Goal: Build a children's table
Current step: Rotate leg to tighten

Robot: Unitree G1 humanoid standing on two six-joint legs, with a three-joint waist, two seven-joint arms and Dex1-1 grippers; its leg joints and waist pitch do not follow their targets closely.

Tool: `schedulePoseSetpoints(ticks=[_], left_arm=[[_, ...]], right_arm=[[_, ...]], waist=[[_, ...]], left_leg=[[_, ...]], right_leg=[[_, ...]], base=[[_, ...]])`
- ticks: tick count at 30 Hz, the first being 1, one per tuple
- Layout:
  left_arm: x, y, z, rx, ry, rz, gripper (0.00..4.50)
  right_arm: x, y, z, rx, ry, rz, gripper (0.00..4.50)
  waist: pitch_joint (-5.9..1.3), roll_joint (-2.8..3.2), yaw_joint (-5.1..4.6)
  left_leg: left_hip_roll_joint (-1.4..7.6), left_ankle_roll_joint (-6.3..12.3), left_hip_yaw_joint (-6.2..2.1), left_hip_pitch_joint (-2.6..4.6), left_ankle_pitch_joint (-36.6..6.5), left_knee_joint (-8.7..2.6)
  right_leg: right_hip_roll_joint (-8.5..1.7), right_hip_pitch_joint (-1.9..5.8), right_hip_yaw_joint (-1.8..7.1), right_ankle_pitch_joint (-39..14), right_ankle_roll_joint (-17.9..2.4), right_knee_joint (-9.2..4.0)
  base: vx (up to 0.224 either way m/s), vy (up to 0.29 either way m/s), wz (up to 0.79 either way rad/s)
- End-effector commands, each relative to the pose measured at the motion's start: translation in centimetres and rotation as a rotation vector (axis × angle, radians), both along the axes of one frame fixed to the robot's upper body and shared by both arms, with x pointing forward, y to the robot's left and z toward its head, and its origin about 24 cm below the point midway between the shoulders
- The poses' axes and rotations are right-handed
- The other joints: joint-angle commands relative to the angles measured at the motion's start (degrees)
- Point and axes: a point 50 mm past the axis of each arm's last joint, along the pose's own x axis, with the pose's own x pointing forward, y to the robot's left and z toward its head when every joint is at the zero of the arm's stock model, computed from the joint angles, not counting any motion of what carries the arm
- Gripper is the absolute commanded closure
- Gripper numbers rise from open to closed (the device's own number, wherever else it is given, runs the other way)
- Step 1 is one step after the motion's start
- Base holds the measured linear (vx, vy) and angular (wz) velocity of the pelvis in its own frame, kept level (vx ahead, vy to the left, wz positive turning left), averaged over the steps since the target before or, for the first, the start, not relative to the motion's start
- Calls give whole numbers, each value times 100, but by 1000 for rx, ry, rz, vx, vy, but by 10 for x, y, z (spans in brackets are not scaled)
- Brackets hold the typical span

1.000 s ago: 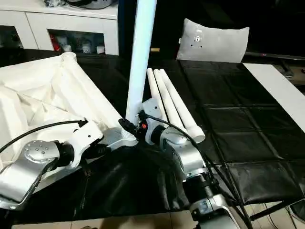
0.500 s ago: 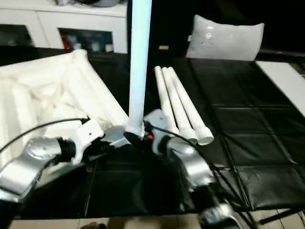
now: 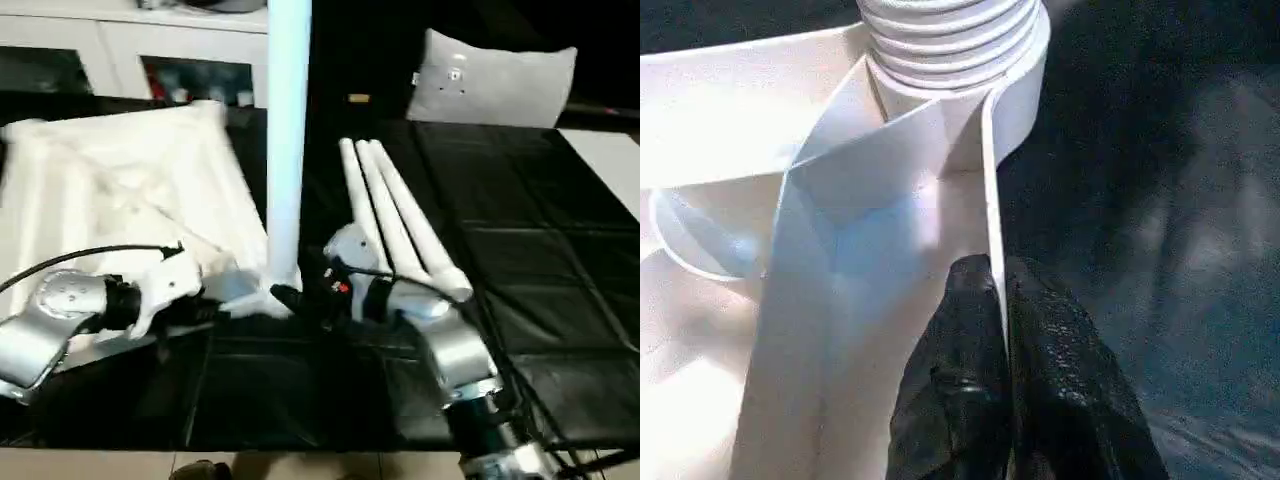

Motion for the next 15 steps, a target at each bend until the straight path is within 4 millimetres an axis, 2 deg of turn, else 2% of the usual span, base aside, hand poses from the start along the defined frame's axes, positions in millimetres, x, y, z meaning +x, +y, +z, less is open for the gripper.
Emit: schedulePoseSetpoints(ticks=[1, 6, 10, 11, 13, 15], left_arm=[[-1, -12, 10, 1, -37, -135, 450], [-3, -11, 9, 20, -22, -205, 450], [-2, -10, 9, 31, -21, -226, 450], [-2, -10, 9, 34, -22, -231, 450], [-1, -9, 9, 39, -23, -234, 450], [-1, -6, 9, 52, -24, -241, 450]], right_arm=[[1, 0, 7, -26, -17, 59, 3], [-5, 4, -1, -78, 24, 175, 3], [-7, 3, -5, -91, 58, 221, 3], [-6, 2, -8, -103, 73, 225, 3], [-6, 1, -9, -110, 87, 231, 19], [-6, 0, -11, -112, 106, 236, 33]], waist=[[-442, 138, -21], [-446, 133, -5], [-453, 132, -2], [-452, 79, -10], [-452, 99, -12], [-457, 84, -30]], left_leg=[[210, -212, -34, 247, -1308, -400], [211, -197, -30, 249, -1315, -384], [214, -189, -33, 241, -1242, -381], [213, -172, -23, 239, -1231, -379], [210, -150, -29, 226, -1172, -372], [206, -124, -27, 221, -1142, -362]], right_leg=[[-312, 187, 142, 61, -1335, -347], [-333, 194, 142, -74, -1336, -341], [-329, 206, 128, 30, -1382, -320], [-328, 210, 127, 25, -1392, -327], [-342, 219, 128, 8, -1413, -317], [-341, 226, 126, -9, -1421, -321]], base=[[0, 0, 0], [0, 0, 0], [0, 0, 0], [0, 0, 0], [0, 0, 0], [0, 0, 0]])
